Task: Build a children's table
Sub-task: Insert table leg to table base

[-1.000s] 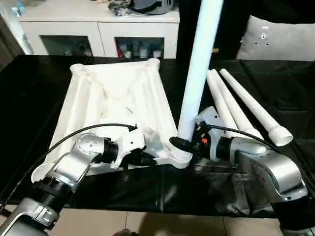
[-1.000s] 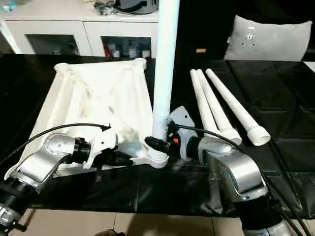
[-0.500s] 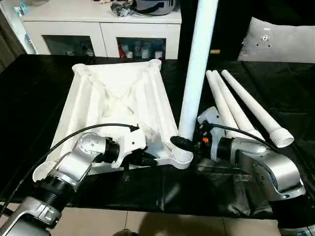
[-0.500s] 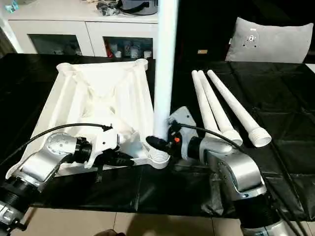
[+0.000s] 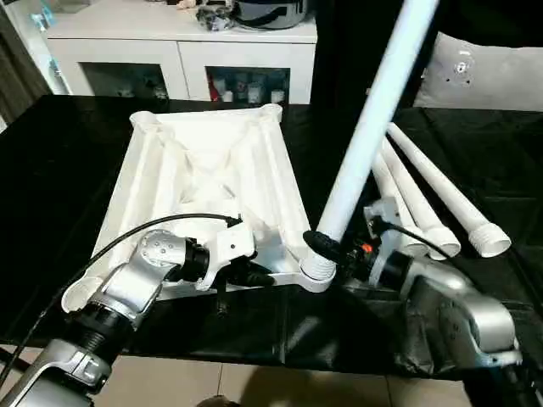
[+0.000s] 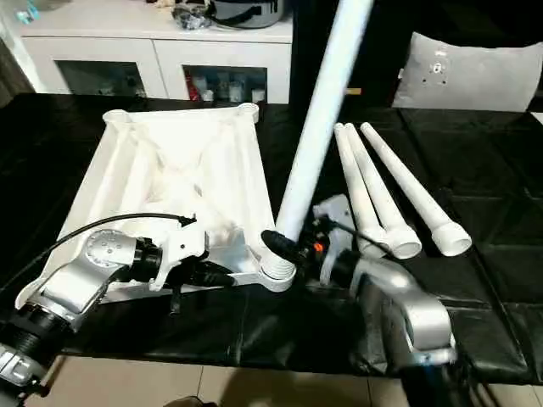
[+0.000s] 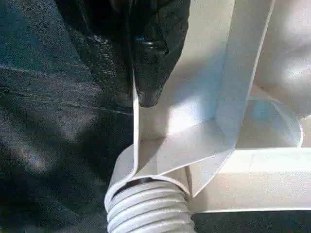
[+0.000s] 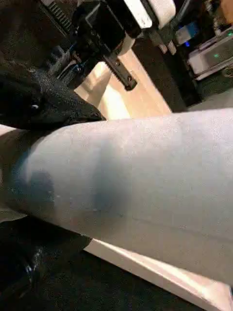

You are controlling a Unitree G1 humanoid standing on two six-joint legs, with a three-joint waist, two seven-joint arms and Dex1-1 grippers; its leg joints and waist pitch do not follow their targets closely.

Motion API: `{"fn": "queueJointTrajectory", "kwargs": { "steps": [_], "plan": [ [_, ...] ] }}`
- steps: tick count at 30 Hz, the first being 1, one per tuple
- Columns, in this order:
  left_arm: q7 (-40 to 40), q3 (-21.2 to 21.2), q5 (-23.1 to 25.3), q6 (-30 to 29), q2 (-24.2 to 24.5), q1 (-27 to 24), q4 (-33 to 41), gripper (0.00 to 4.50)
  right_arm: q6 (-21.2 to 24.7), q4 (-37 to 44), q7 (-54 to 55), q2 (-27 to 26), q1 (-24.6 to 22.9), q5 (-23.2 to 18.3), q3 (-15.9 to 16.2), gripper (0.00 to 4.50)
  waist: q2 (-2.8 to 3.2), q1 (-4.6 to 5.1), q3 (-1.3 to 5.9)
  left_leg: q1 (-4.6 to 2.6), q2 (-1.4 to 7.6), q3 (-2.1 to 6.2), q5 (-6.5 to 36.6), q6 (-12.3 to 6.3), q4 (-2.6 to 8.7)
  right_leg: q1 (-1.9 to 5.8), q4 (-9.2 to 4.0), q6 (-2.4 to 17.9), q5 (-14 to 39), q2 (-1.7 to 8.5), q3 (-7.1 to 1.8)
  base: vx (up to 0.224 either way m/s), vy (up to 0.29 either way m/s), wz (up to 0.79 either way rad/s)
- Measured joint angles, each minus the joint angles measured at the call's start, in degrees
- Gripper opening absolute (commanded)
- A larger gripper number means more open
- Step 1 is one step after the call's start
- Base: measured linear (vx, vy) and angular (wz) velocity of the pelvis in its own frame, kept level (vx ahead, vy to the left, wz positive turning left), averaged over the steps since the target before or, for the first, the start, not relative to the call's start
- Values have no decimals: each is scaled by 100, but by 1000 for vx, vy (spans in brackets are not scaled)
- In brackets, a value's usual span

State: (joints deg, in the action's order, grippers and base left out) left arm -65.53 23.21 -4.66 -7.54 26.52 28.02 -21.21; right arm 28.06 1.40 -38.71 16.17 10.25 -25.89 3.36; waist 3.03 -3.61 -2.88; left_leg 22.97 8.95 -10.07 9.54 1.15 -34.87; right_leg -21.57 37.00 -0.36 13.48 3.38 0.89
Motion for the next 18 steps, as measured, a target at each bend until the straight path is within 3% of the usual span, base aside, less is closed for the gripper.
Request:
{"fn": "queueJointTrajectory", "kwargs": {
  "steps": [11, 18],
  "plan": [
    [-50, 2, 8, 0, -25, 59, -113, 0, -536, 16, -74, 163, -219, 302, 183, 190, 46, 5, 18, -3, 0, 2, 0, 0, 1, 4, -1, 1, -2, 0, 2, 0, 0, 0],
    [-76, 24, 105, 91, -20, 106, -206, 0, -826, 8, -286, 532, 12, 771, 645, 190, 59, 30, 26, -27, 0, 2, 0, 1, 3, 23, -1, 1, -3, 0, 1, 0, 0, 0]
  ]
}}
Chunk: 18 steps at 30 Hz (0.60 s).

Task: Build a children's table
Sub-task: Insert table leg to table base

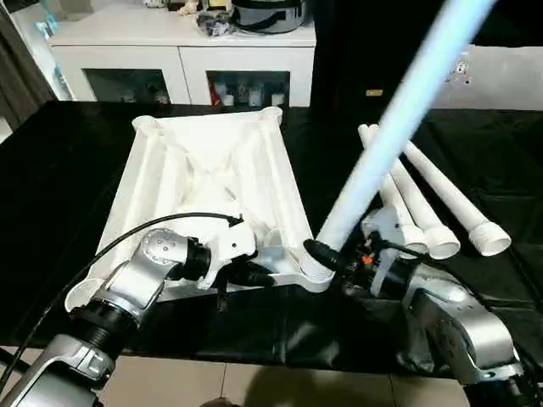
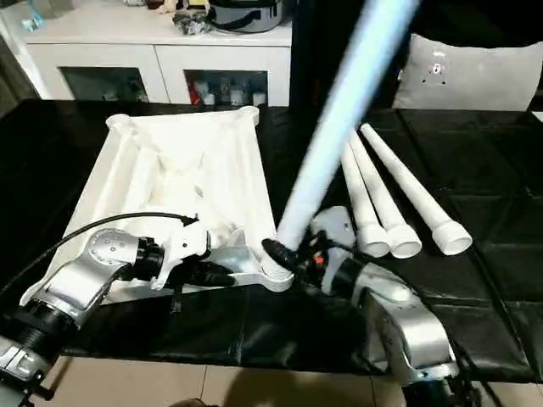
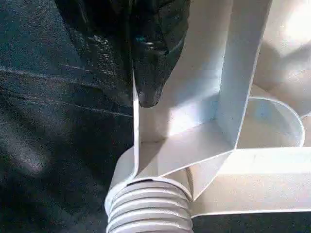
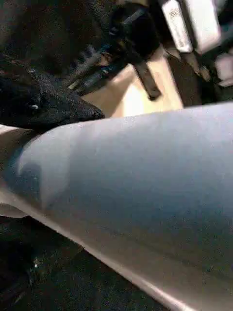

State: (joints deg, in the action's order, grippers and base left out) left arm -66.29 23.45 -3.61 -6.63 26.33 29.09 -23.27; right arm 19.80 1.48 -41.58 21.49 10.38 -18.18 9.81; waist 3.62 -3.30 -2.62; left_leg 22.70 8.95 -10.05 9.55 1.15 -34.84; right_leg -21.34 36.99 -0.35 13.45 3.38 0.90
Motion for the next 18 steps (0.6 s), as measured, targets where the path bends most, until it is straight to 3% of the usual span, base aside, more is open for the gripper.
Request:
{"fn": "queueJointTrajectory", "kwargs": {
  "steps": [9, 18],
  "plan": [
    [-116, 3, 59, 72, 12, 7, -28, 0, 7, -106, -478, 312, 297, 209, 291, 190, -26, 6, -2, -47, 0, -1, 1, 1, 36, 42, -28, -8, 6, -2, 0, 0, 0, 0],
    [-405, 55, 121, 157, 7, 375, -419, 0, 93, -521, -937, 392, 764, 239, 412, 190, -137, 24, -70, -60, 0, -2, 1, 2, 53, 36, -49, -13, 10, -4, 0, 0, 0, 0]
  ]
}}
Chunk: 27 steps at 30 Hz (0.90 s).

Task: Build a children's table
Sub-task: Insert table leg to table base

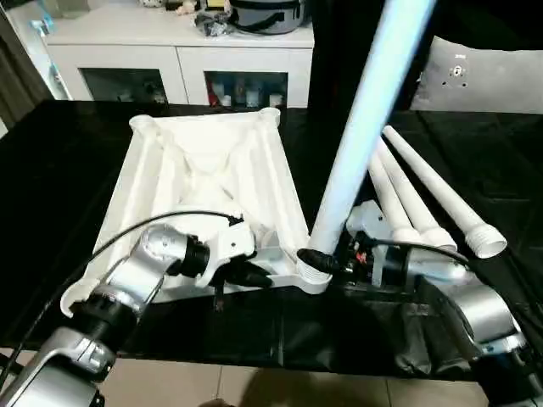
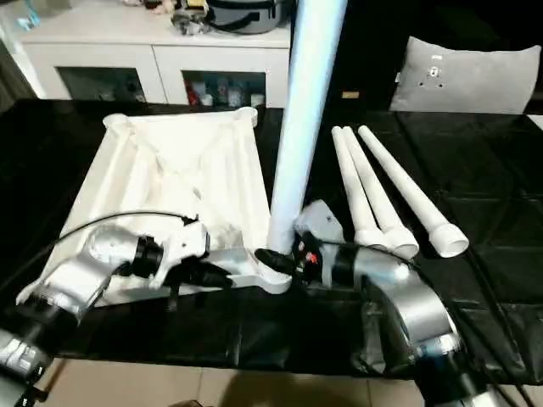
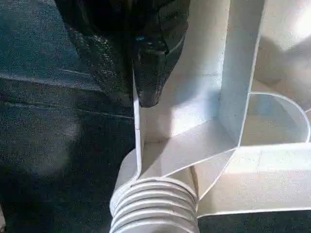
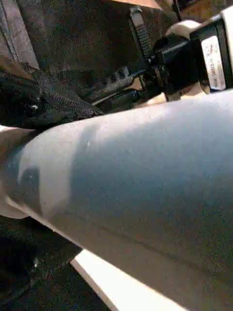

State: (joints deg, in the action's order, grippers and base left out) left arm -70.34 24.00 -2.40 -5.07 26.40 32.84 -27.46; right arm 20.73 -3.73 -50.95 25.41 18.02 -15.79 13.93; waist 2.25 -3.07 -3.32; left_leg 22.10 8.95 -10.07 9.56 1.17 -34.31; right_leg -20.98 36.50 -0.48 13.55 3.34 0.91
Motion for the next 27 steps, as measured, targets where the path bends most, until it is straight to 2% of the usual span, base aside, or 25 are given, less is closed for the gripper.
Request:
{"fn": "queueJointTrajectory", "kwargs": {
  "steps": [6, 8, 12, 18, 20, 25, 27],
  "plan": [
    [-15, 19, 115, 188, 76, 155, -163, 0, 6, -104, -70, -110, 106, 55, 8, 190, -40, 73, -44, -13, -1, -1, 1, 1, 25, -3, -49, -8, 4, -1, 1, 0, 0, 0],
    [-14, 11, 121, 206, 123, 155, -163, 0, 6, -105, -42, -183, 105, 75, 9, 190, -41, 114, -45, -13, -1, -1, 1, 1, 26, -3, -54, -4, 3, -1, 1, 0, 0, 0],
    [-8, -9, 141, 210, 178, 152, -156, 0, 6, -106, 72, -302, 94, 93, 8, 190, -33, 133, -50, -20, -1, -2, 1, 2, 44, -7, -59, -5, 3, -1, 1, 0, 0, 0],
    [483, -332, 133, -681, 237, -331, 647, 0, 21, -78, 846, -760, -10, 182, -46, 190, 0, 193, -85, -71, -1, -1, 3, 5, 82, -20, -85, -16, 10, 0, 1, 0, 0, 0],
    [720, -426, 108, -1041, 236, -542, 1057, 0, 109, -79, 1100, -922, 4, 199, -124, 190, 24, 261, -107, -71, -3, 10, 3, 5, 112, -27, -147, -17, 11, 0, 10, -26, 23, -18],
    [1461, -657, 100, -2157, 46, -1053, 2159, 0, 166, -276, 1666, -1215, 205, 287, -245, 190, 31, 427, -114, -31, -13, 8, 3, 5, 123, -95, -205, 3, -1, 4, 3, -10, 31, -15],
    [1672, -678, 105, -2532, -43, -1121, 2425, 0, 166, -333, 1780, -1262, 252, 297, -266, 190, 30, 431, -116, -21, -13, 6, 3, 5, 122, -97, -208, 12, -6, 4, 2, 0, 0, 0]
  ]
}}
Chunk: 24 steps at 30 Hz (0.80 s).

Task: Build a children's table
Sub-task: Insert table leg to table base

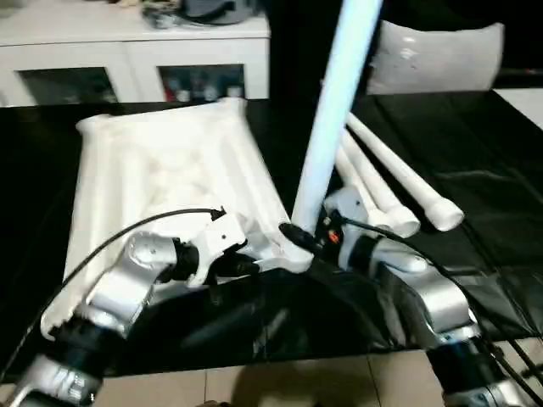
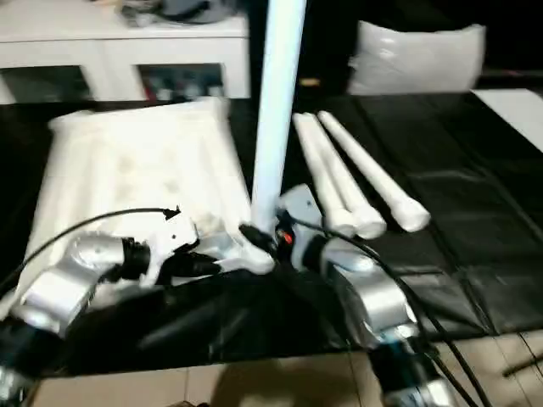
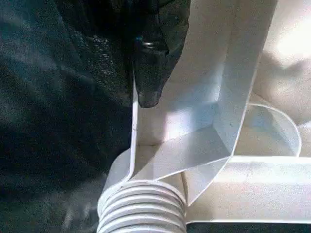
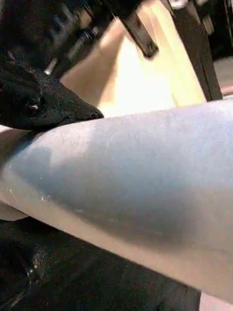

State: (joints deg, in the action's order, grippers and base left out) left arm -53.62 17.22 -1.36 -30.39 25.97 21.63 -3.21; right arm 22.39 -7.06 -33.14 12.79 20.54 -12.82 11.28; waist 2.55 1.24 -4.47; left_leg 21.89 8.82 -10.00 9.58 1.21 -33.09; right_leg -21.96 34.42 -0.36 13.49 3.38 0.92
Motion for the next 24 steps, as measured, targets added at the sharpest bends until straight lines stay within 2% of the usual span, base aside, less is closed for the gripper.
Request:
{"fn": "queueJointTrajectory", "kwargs": {
  "steps": [1, 4, 12, 18, 20, 24],
  "plan": [
    [176, -7, 25, -368, -59, -78, 295, 0, 0, -28, 46, -44, 25, 6, -14, 190, -6, 7, 2, 5, 0, -3, 0, 0, 0, 3, -1, 3, -2, -1, -4, 0, 0, 0],
    [385, 20, 95, -833, -153, -125, 656, 0, 0, -81, 78, -50, 80, 10, -42, 190, -16, 7, 3, 13, 0, -8, 0, 0, -2, -3, -4, 64, -41, -1, -3, 0, 0, 0],
    [565, 188, 244, -800, -124, -110, 759, 0, -4, -254, 9, -37, 224, 12, -8, 190, -36, -10, 18, 8, 5, -8, 0, 0, 1, -4, -2, 77, -63, -5, -1, 0, 0, 0],
    [814, 276, 365, -683, -163, -113, 746, 0, -230, -563, 10, -50, 357, 16, -23, 190, -57, -18, 29, 8, 5, -8, 0, 0, 1, -6, -3, 96, -76, -5, 1, 0, 0, 0],
    [826, 248, 329, -634, -190, -113, 686, 0, -335, -643, 10, -52, 365, 17, -25, 246, -62, -17, 32, 7, 5, -9, 0, 0, -1, -5, -4, 96, -76, -5, 1, 0, 0, 0],
    [807, 171, 192, -332, -257, -113, 455, 0, -462, -915, 18, -79, 370, 43, -40, 279, -69, -38, 30, 19, 5, -11, 0, 0, -4, -11, -5, 102, -80, -5, 0, 0, 0, 0]
  ]
}}
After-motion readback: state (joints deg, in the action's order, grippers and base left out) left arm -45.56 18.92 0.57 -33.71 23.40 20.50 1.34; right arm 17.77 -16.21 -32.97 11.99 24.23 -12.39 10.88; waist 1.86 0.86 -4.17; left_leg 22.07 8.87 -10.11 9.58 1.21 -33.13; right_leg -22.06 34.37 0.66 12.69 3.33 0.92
